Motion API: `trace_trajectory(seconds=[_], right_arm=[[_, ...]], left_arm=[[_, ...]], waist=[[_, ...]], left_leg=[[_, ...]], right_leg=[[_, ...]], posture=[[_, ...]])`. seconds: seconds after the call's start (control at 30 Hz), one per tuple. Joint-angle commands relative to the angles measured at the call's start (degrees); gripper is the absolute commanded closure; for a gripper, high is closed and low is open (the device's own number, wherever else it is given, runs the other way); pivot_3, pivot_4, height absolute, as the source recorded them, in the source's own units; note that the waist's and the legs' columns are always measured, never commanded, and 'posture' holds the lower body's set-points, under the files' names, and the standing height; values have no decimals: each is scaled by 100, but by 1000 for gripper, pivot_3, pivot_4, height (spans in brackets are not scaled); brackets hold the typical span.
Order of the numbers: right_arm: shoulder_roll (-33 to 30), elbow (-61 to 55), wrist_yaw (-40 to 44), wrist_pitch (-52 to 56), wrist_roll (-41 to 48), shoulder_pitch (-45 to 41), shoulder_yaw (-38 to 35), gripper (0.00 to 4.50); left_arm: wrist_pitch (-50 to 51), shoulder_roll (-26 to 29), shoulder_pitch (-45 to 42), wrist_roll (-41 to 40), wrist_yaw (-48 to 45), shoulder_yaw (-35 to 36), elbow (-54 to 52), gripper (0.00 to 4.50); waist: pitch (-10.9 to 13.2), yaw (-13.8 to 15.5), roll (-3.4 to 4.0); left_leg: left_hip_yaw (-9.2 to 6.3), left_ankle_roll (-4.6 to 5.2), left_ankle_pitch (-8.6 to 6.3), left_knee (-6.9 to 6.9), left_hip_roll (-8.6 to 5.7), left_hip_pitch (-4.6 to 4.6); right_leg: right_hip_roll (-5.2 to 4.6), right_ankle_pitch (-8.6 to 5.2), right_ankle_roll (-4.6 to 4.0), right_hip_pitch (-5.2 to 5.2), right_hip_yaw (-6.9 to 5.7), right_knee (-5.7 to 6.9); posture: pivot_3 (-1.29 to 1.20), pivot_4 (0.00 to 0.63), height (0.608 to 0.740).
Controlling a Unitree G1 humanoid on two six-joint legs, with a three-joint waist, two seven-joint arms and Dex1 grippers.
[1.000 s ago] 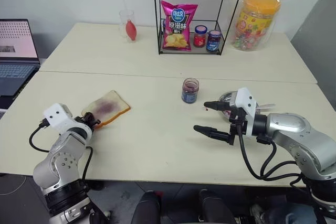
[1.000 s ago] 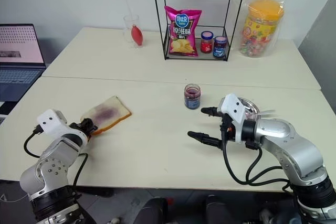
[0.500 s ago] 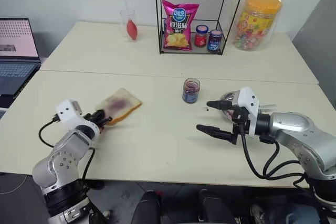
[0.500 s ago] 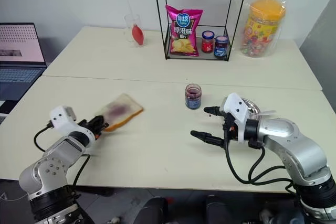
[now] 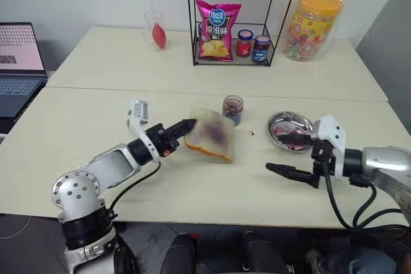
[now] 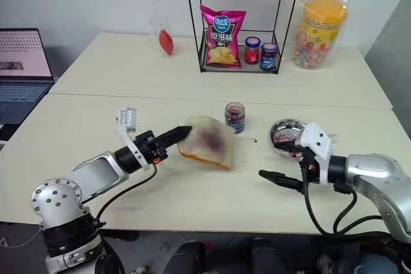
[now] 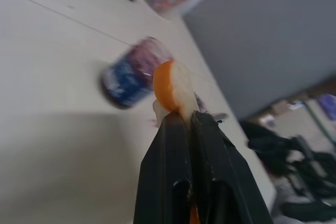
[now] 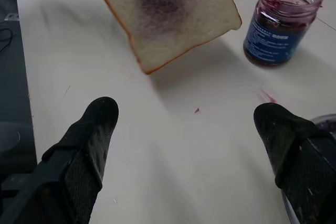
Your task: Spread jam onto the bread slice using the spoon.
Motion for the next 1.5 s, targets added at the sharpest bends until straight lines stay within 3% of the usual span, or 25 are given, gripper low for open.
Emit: trace_trajectory(seconds=[0.03,0.2,0.4,0.93,1.2,1.4,1.5], right_arm=[[-77,-287,34,-41,121,116,-238,0],[-77,-403,-43,-22,169,176,-258,0],[-86,-535,12,-4,280,226,-267,0],[-130,-508,44,-72,299,229,-183,0],[-119,-299,195,-421,139,433,-291,0],[-2,-63,364,-1129,-156,623,-392,0],[171,17,380,-1935,-615,783,-349,0]], left_arm=[[-169,-25,106,-41,-38,-427,-144,4473],[-1011,437,598,1566,-645,-1511,-127,4473],[-2042,448,947,2625,-907,-1743,254,4473],[-2327,290,1095,3172,-778,-1695,217,4473],[-2383,352,1267,3601,-563,-1803,-169,2831],[-2627,785,1471,4309,-581,-2058,-632,1668],[-3677,1412,1792,4700,-1227,-1400,-808,1668]], waist=[[0,-17,0],[0,-21,1],[2,15,3],[2,9,3],[2,7,3],[3,0,5],[8,-13,-3]], left_leg=[[1,0,0,0,0,1],[5,0,0,1,0,6],[6,0,0,-6,0,0],[7,0,-1,-7,0,-2],[7,0,-1,-8,1,-2],[7,0,-1,-11,3,1],[8,-2,-2,-16,6,-2]], right_leg=[[1,0,0,-1,1,1],[3,0,-1,-1,8,6],[0,-5,-10,-2,7,-7],[-1,-4,-7,-4,5,-11],[-1,-4,-7,-3,6,-12],[1,-5,-9,-4,5,-11],[1,-7,-11,-9,5,-13]], posture=[[0,150,740],[0,150,740],[0,150,740],[0,150,740],[0,150,740],[0,150,740],[0,150,740]])
